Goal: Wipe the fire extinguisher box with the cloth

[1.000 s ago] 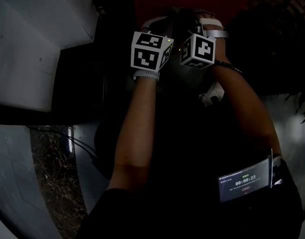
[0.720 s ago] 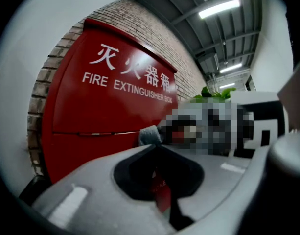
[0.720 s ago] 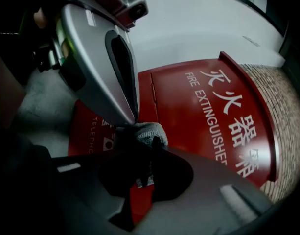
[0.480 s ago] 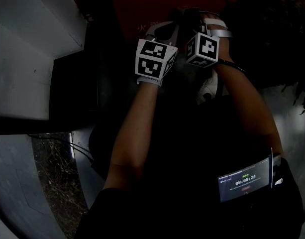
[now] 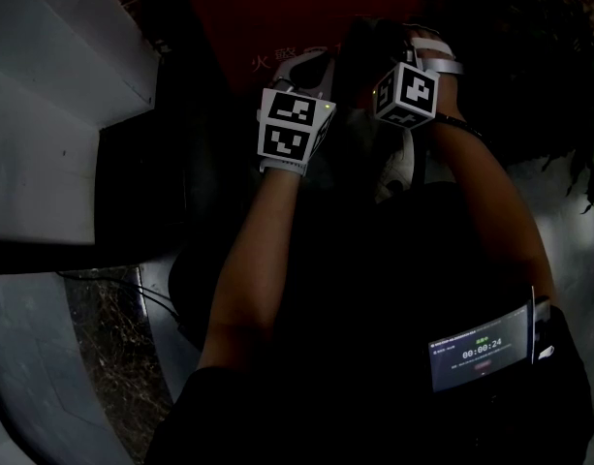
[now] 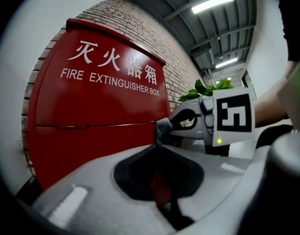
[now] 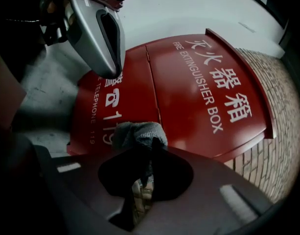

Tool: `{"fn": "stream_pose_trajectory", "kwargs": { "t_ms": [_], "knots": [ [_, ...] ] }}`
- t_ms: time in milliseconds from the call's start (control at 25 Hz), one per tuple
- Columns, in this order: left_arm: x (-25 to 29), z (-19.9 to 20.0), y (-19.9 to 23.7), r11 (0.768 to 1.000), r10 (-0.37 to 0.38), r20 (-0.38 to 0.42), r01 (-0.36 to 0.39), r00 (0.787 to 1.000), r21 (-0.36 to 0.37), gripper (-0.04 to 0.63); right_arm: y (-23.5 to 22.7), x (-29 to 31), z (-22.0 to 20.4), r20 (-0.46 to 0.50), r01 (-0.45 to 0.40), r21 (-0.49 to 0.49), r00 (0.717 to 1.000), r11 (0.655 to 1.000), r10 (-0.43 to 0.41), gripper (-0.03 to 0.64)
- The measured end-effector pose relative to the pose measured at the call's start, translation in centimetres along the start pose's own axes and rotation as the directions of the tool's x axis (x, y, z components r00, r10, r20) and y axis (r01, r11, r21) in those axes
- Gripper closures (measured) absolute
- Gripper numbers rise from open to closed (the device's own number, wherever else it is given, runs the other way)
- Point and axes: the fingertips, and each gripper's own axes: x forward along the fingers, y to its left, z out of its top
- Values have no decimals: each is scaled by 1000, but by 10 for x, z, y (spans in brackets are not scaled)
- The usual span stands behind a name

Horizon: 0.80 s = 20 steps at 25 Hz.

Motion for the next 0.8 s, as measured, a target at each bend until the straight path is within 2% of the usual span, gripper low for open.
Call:
{"fn": "stream_pose_trajectory", "kwargs": {
  "t_ms": [280, 480, 680, 800],
  "knots": [
    [-6, -8, 17, 999, 37, -15, -37, 999, -35, 592, -7, -1, -33, -68, 5, -4, 998, 1000, -5, 584],
    [-18, -8, 36, 995, 73, -9, -73, 997, -64, 592, -12, -8, -38, -96, 2, -15, 995, 1000, -4, 584],
    [-42, -17, 65, 989, 141, -50, -143, 989, -26, 592, -14, -20, 15, -14, 12, -23, 1000, 1000, -12, 584],
    [-63, -21, 89, 977, 203, -61, -206, 977, -55, 592, -5, -23, 66, 59, -2, -8, 998, 1000, 2, 584]
  ]
}}
